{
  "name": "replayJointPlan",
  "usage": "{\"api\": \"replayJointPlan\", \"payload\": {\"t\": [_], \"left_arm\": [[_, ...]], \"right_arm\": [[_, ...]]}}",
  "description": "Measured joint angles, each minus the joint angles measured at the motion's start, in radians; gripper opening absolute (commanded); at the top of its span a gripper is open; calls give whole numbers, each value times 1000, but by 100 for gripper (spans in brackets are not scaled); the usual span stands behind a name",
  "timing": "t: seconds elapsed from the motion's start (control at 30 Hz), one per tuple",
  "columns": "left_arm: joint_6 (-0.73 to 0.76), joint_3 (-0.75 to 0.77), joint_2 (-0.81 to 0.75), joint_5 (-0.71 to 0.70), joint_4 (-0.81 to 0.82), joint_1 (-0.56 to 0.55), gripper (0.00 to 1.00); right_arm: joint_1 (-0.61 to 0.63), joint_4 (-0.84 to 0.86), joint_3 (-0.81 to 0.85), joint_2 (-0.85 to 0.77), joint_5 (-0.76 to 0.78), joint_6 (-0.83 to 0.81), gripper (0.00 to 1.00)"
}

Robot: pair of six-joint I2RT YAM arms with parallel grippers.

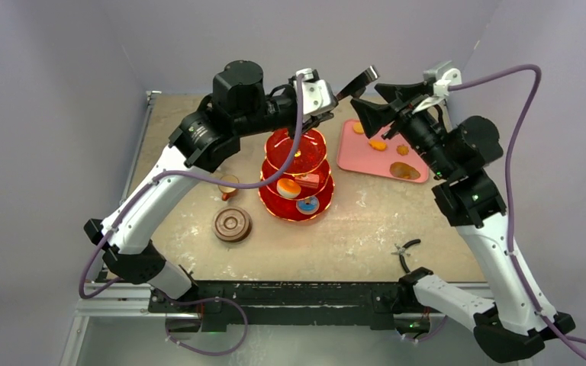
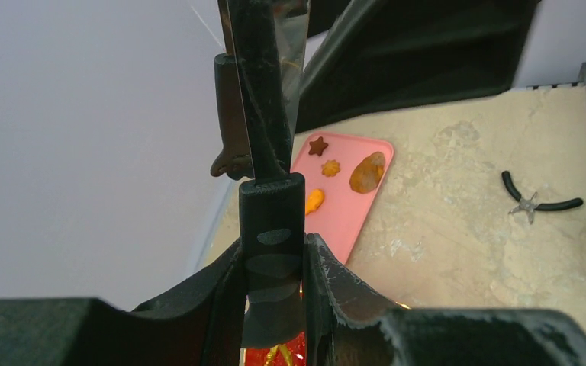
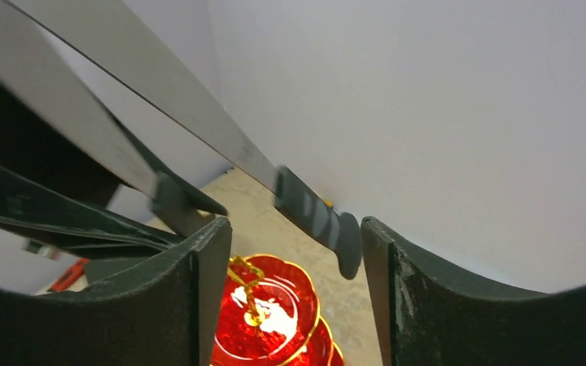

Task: Serve the afternoon tea
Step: Adjust the clamp.

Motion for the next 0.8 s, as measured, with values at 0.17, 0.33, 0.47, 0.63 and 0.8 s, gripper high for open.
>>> {"api": "replayJointPlan", "payload": {"t": [0.17,0.33,0.47,0.63,0.8], "left_arm": [[-42,23,0,49,1,4,19],[-66,26,0,84,-2,5,21],[-92,29,5,101,32,3,48],[-118,-26,-16,63,77,0,62],[-79,-160,-66,-37,124,-23,59]], "right_arm": [[0,5,-38,27,26,-25,49],[0,40,-36,57,20,-27,20],[3,51,-35,82,8,-31,0],[1,63,-35,92,27,5,0],[1,86,-35,63,47,45,0]]}}
